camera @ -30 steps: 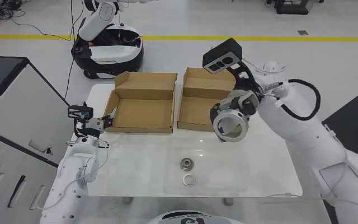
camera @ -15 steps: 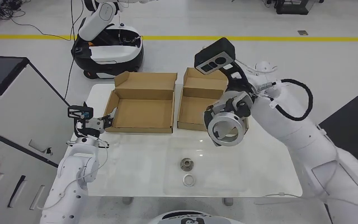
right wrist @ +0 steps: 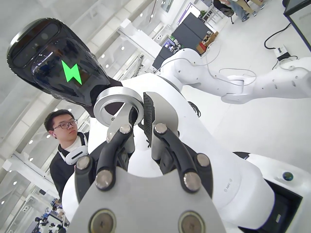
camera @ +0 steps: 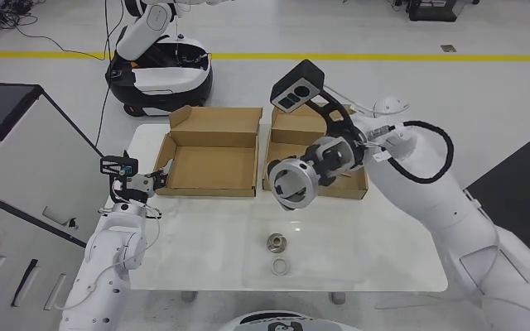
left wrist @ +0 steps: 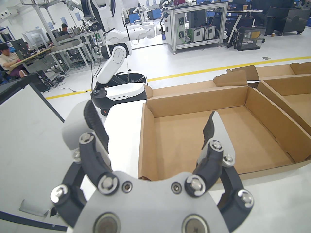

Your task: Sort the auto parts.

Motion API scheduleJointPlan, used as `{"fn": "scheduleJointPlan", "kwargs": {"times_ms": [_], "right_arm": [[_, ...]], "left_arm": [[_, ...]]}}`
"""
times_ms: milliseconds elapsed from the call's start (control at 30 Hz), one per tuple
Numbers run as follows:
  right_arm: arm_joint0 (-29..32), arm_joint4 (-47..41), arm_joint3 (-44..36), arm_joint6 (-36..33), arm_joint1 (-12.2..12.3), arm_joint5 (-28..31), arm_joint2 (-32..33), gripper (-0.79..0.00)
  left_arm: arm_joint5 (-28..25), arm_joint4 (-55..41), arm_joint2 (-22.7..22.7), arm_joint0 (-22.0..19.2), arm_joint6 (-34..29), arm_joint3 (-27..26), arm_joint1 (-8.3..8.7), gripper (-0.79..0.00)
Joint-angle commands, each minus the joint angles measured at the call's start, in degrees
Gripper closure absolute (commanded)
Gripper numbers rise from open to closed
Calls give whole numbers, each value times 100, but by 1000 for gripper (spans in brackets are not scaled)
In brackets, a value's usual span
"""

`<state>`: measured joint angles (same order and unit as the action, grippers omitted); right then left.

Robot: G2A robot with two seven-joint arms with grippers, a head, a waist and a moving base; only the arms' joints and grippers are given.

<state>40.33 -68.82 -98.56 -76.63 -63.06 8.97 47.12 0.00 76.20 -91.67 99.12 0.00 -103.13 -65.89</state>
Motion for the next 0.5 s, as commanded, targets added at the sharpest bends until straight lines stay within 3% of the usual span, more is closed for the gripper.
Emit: {"fn": "scheduleJointPlan", "kwargs": {"times_ms": [0, 467], "right_arm": [[75, -131, -64, 33, -22, 14, 41, 0], [481, -1459, -205, -310, -302, 381, 202, 0]], "left_arm": [[0, 0, 0, 0, 0, 0, 0, -785], [0, 0, 0, 0, 0, 0, 0, -785]]}}
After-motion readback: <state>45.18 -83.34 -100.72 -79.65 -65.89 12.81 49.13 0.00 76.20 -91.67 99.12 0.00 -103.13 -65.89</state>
